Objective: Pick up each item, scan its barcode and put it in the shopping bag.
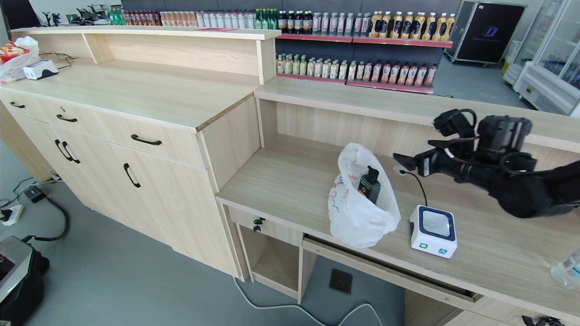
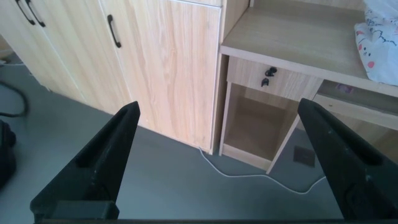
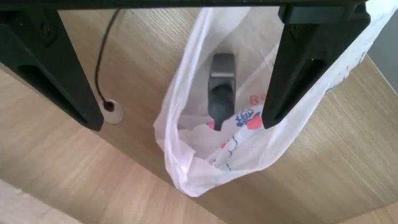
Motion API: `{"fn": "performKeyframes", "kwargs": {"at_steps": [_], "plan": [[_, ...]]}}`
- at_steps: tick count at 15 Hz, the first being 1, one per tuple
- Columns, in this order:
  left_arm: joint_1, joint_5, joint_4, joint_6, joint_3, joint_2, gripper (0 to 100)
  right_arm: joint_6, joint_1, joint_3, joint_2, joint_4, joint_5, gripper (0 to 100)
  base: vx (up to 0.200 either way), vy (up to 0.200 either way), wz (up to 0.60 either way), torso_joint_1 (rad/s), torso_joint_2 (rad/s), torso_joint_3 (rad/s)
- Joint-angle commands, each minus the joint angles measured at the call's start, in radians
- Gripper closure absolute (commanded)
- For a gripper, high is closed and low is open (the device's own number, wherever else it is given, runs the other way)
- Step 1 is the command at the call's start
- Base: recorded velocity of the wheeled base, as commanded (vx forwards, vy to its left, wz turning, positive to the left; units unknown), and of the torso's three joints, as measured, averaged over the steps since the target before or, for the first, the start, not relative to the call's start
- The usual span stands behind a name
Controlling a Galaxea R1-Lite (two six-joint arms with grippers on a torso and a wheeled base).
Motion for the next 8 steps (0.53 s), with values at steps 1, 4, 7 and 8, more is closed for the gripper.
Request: {"fn": "performKeyframes", "kwargs": {"at_steps": [1, 4, 7, 8], "plan": [[0.000, 0.001, -0.001, 0.000, 0.000, 0.000, 0, -0.074, -0.214, 0.279, -0.480, 0.210, -0.008, 0, 0.000, 0.000, -0.60, 0.002, 0.00, -0.002], [0.000, 0.000, -0.001, 0.000, -0.001, 0.000, 0, -0.083, -0.415, 0.402, -0.735, 0.520, -0.016, 0, 0.000, 0.000, -0.60, -0.001, 0.00, 0.004], [0.000, 0.000, -0.001, 0.000, -0.001, 0.000, 0, -0.056, -0.513, 0.457, -0.773, 0.616, -0.151, 0, 0.000, 0.000, -0.40, 0.003, 0.00, -0.002], [0.000, 0.000, -0.001, 0.000, 0.000, 0.000, 0, -0.010, -0.547, 0.458, -0.725, 0.616, -0.155, 0, 0.000, 0.000, 0.00, 0.000, 0.00, 0.000]]}}
